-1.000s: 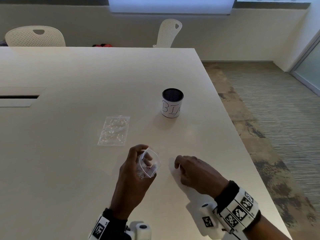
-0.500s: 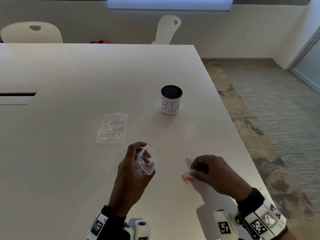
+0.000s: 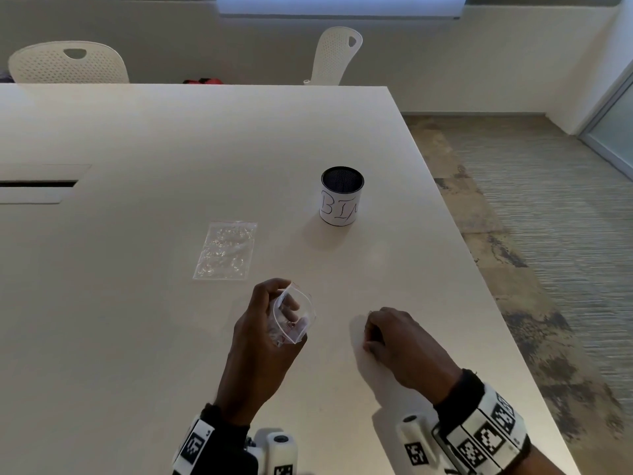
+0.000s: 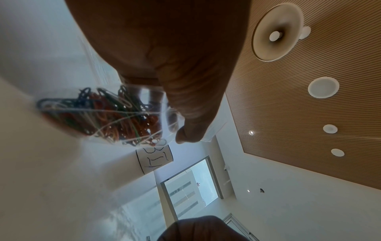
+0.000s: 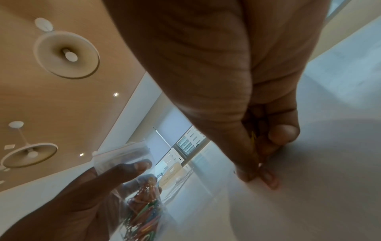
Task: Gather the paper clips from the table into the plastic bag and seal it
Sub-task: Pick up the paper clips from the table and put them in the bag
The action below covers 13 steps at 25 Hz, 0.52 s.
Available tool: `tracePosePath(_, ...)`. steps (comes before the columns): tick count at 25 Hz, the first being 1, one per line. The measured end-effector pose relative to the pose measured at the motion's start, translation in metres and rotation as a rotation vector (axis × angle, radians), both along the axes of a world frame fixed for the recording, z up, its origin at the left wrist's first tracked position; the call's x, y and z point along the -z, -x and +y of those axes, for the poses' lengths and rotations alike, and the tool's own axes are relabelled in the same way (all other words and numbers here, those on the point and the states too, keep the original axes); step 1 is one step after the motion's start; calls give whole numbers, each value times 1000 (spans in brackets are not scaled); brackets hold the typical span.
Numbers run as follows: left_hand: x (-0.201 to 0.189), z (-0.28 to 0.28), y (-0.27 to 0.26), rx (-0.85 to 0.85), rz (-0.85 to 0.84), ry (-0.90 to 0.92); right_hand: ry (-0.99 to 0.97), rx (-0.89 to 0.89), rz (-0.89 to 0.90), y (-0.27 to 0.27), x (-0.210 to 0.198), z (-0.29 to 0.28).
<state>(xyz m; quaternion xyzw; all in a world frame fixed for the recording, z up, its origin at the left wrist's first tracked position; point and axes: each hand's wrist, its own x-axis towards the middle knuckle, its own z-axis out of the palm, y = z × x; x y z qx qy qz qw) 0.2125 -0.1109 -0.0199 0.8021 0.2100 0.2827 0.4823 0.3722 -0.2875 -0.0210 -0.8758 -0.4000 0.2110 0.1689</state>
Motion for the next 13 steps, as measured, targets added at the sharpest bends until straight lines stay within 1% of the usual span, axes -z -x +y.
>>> tracePosePath(3, -1, -1, 0, 1, -4, 17, -40, 6, -56, -6, 0, 3)
tracePosePath(5, -1, -1, 0, 1, -5, 22, -126, 46, -16, -11, -9, 3)
tracePosePath(7, -1, 0, 0, 0, -6, 28, -261, 115, 104, -14, -22, 4)
tracePosePath(10, 0, 0, 0, 12, -1, 19, -516, 198, 378, -9, -51, 10)
tracePosePath(12, 0, 0, -1, 18, -1, 5, -626, 174, 505, 2, -70, 19)
tracePosePath(13, -1, 0, -1, 18, -1, 1, -653, 148, 514, 9, -77, 25)
